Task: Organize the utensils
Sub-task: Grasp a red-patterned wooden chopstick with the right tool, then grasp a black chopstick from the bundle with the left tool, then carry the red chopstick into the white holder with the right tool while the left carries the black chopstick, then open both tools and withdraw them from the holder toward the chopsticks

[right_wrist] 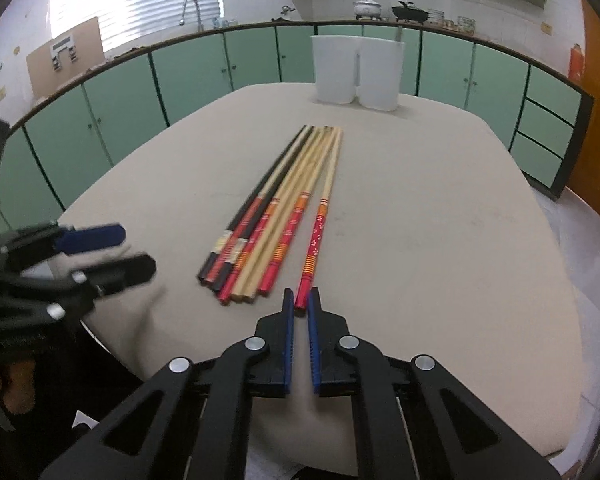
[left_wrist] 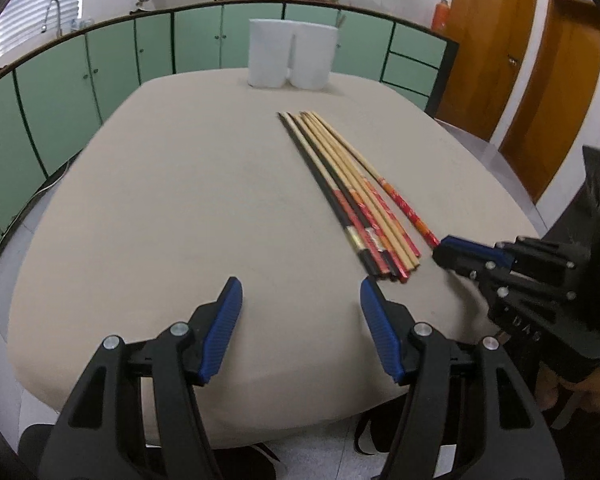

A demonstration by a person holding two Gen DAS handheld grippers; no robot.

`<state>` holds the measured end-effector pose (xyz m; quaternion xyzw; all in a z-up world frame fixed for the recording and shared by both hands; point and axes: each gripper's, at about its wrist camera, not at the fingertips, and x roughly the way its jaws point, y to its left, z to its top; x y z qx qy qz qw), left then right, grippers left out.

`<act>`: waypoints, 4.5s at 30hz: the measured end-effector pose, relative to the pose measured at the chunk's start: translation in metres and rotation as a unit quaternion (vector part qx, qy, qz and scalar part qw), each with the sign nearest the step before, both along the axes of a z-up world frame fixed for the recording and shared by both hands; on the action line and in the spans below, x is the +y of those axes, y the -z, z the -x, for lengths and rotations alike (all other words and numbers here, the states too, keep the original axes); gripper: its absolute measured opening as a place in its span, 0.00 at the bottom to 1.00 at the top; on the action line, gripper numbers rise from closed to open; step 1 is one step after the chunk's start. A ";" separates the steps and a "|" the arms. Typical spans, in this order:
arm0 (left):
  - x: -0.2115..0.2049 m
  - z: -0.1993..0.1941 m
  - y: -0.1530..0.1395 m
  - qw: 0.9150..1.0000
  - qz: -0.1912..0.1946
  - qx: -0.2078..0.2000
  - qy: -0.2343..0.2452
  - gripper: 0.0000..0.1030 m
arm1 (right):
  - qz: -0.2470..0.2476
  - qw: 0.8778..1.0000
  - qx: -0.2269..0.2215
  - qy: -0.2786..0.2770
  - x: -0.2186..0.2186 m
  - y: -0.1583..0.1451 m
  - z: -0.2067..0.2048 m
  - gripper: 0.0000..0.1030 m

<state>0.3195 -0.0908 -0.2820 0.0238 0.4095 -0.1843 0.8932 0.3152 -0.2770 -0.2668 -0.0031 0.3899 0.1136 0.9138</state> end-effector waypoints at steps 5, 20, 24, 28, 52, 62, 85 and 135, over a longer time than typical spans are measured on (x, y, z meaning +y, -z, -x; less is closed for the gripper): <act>-0.022 -0.003 0.007 1.000 -0.026 -0.004 0.009 0.58 | -0.019 1.000 0.005 0.013 -0.016 0.001 0.000 0.06; -0.016 -0.017 0.005 0.999 -0.030 0.003 -0.016 0.58 | -0.027 0.999 0.008 0.015 -0.016 0.002 -0.002 0.06; -0.015 -0.006 0.006 0.999 -0.043 -0.005 -0.006 0.59 | -0.028 0.999 0.008 0.016 -0.016 0.001 -0.002 0.06; -0.015 -0.009 0.006 0.999 -0.040 -0.005 -0.014 0.59 | -0.027 0.999 0.007 0.018 -0.016 0.002 -0.002 0.06; -0.005 -0.009 0.009 0.998 -0.010 -0.035 -0.046 0.08 | 0.002 0.997 -0.018 0.074 -0.001 0.004 0.009 0.08; 0.009 -0.012 -0.030 0.998 0.045 -0.021 -0.045 0.06 | -0.013 0.997 -0.017 0.074 -0.010 -0.037 0.010 0.06; 0.010 -0.112 -0.188 0.998 0.044 -0.046 0.014 0.06 | 0.042 0.999 0.006 -0.016 -0.010 -0.226 -0.130 0.05; -0.054 -0.343 -0.249 0.994 0.003 -0.107 -0.036 0.10 | -0.017 0.998 0.022 0.057 -0.074 -0.265 -0.341 0.16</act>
